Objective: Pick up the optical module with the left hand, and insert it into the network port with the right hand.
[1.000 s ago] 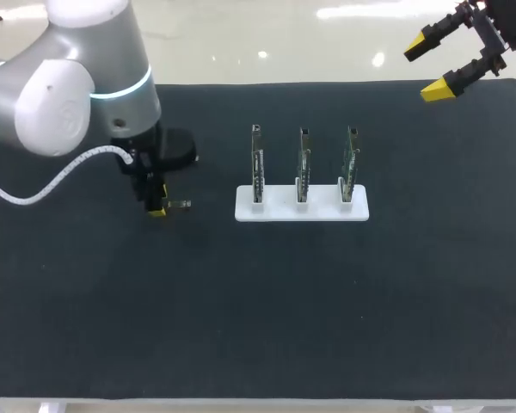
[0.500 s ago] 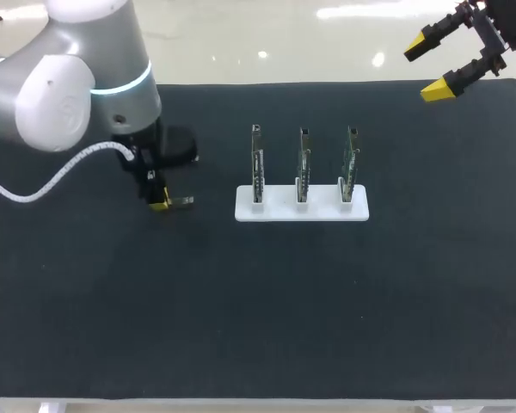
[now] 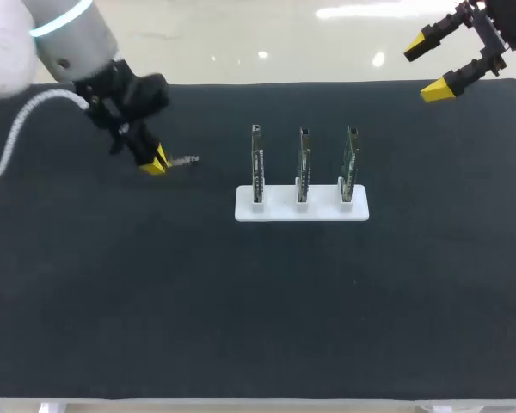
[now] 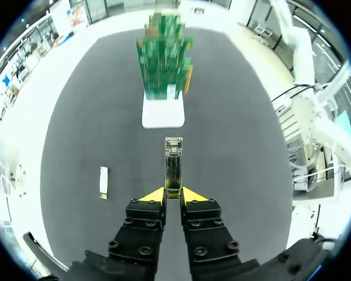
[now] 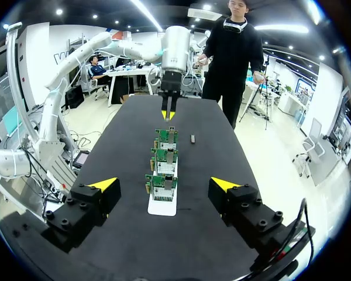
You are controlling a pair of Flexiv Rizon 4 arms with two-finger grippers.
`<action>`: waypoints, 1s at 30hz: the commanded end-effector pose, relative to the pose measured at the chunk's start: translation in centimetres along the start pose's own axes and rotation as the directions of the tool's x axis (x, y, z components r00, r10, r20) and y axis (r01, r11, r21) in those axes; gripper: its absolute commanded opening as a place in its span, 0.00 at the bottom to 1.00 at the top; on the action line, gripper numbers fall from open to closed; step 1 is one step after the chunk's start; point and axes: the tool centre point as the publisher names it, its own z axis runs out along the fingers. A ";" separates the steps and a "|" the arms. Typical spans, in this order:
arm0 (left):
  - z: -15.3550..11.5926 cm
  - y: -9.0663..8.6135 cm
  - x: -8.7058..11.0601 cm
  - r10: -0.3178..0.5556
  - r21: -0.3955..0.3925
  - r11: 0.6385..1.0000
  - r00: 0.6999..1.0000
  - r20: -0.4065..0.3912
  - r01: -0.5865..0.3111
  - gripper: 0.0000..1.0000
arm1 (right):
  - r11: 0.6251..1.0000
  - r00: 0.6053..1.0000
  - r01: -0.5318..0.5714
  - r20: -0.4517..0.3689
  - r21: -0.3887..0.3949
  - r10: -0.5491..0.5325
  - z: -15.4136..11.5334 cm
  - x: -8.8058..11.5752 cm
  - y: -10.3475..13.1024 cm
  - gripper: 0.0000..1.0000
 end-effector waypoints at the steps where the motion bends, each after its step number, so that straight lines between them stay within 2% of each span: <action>1: -2.6 -0.9 0.3 0.040 -0.021 0.999 0.982 0.186 -0.036 0.00 | 1.000 1.000 0.000 0.000 -0.001 0.000 0.0 0.0 -0.1 1.00; 6: -5.1 -0.8 -0.8 0.067 -0.019 0.998 0.950 0.307 -0.064 0.00 | 1.000 1.000 0.000 0.000 -0.001 0.000 0.0 0.0 -0.1 1.00; 12: -6.8 -0.7 -1.8 0.091 -0.009 0.995 0.909 0.407 -0.096 0.00 | 1.000 1.000 0.000 0.000 -0.001 0.000 0.0 0.0 -0.1 1.00; 15: -7.8 -0.8 -2.2 0.135 -0.046 0.991 0.862 0.488 -0.129 0.00 | 1.000 1.000 0.000 0.000 -0.001 0.000 0.0 0.0 -0.1 1.00; 17: -8.1 -0.9 -2.6 0.142 -0.077 0.990 0.841 0.523 -0.120 0.00 | 1.000 1.000 0.000 0.000 -0.001 0.000 0.0 0.0 -0.1 1.00; 30: -8.1 -0.9 -2.6 0.142 -0.077 0.990 0.841 0.523 -0.120 0.00 | 1.000 1.000 0.000 0.000 -0.001 0.000 0.0 0.0 -0.1 1.00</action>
